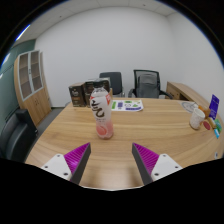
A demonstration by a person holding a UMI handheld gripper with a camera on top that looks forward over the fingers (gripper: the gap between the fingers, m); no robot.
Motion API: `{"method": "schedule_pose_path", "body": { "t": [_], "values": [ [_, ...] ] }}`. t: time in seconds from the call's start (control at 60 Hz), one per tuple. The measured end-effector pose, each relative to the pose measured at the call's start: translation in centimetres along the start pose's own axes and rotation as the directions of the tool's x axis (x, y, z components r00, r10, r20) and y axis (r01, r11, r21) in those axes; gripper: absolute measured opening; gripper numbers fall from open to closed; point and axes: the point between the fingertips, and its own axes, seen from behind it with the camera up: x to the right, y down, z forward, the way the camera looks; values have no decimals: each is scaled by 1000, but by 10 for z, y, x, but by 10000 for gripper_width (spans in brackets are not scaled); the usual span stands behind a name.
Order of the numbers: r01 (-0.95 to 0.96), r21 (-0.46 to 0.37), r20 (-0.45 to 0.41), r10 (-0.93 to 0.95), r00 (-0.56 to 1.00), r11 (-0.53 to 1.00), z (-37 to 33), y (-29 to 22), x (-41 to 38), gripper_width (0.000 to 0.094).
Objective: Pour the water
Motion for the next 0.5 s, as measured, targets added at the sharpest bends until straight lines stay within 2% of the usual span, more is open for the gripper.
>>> {"method": "schedule_pose_path", "body": {
  "t": [0.167,0.3,0.35,0.417,0.5],
  "values": [
    [0,113,-7,1,1000,994,81,-45,-31,861],
    [9,176,-36,-2,999,984,125,-74,-33,805],
    [2,188,-44,6,999,982,135,-79,-32,721],
    [-11,204,-59,23,998,979,144,-83,-28,506],
    [-5,219,-67,20,998,976,147,-85,-27,472]
  ]
}}
